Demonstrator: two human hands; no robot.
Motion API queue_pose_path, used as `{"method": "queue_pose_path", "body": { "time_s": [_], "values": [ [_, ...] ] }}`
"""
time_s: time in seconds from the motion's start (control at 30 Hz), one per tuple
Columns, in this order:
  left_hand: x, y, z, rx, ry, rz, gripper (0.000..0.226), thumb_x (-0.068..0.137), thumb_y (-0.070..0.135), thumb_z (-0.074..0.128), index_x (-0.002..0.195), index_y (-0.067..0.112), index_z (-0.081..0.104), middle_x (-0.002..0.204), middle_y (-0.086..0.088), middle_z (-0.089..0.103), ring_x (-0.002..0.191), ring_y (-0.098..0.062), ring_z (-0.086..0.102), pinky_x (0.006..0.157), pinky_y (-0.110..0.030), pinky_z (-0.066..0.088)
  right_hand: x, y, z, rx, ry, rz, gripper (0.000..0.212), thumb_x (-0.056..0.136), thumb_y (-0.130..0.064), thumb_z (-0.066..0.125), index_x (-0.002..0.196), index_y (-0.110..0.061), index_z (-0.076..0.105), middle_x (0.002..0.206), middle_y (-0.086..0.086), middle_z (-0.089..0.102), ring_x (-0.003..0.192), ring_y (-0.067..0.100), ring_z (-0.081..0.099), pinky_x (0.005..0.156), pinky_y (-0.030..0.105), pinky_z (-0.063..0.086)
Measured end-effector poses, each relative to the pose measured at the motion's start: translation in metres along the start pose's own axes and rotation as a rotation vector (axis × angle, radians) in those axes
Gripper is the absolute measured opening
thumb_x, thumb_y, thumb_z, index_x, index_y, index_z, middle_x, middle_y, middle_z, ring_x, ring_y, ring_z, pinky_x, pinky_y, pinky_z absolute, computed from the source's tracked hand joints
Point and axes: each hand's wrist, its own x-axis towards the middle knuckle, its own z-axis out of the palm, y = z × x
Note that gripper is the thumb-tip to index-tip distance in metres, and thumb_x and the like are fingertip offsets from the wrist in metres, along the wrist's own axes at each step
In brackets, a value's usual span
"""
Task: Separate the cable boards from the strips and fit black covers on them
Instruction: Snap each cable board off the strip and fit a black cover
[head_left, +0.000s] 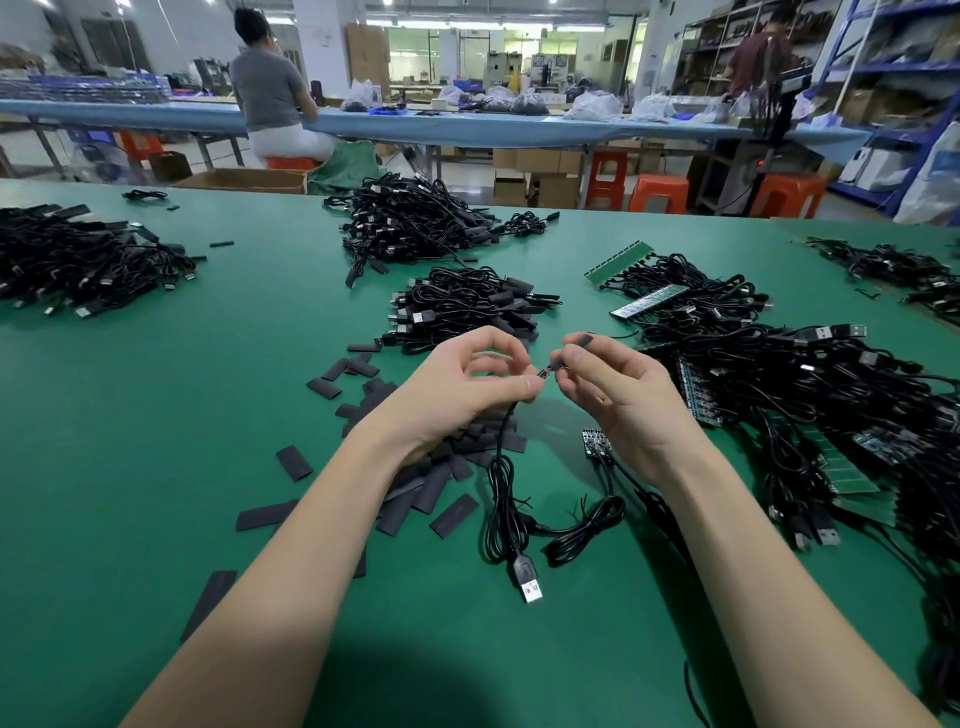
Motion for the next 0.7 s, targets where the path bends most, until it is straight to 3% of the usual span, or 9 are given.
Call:
{"method": "queue_pose_path", "body": {
  "time_s": [0.1, 0.27, 0.7],
  "values": [
    [0.002, -0.001, 0.000, 0.108, 0.023, 0.092, 0.019, 0.083, 0.008, 0.081, 0.095, 0.015, 0.068, 0.096, -0.003, 0.075, 0.093, -0.009, 0.071, 0.084, -0.020, 0.054, 0.000, -0.002, -0.004, 0.016, -0.017, 0.080, 0.013, 0.075, -0.016, 0.077, 0.087, -0.011, 0.081, 0.087, 0.007, 0.074, 0.078, 0.012, 0.070, 0.076, 0.017, 0.056],
    [0.002, -0.002, 0.003, 0.148, 0.045, 0.183, 0.015, 0.083, 0.009, 0.080, 0.095, 0.012, 0.072, 0.095, -0.003, 0.076, 0.086, -0.015, 0.073, 0.082, -0.024, 0.056, 0.001, -0.009, -0.007, -0.070, -0.064, 0.100, 0.019, 0.069, -0.014, 0.081, 0.087, -0.009, 0.081, 0.094, 0.010, 0.075, 0.087, 0.019, 0.072, 0.083, 0.021, 0.056],
    [0.002, -0.003, 0.008, 0.175, 0.050, 0.302, 0.006, 0.084, 0.012, 0.081, 0.088, 0.008, 0.079, 0.076, 0.001, 0.075, 0.069, -0.008, 0.067, 0.069, -0.019, 0.051, 0.000, -0.008, -0.012, 0.037, -0.031, 0.197, 0.013, 0.073, -0.014, 0.079, 0.085, -0.010, 0.082, 0.093, 0.008, 0.076, 0.077, 0.012, 0.073, 0.070, 0.015, 0.056]
  ]
}}
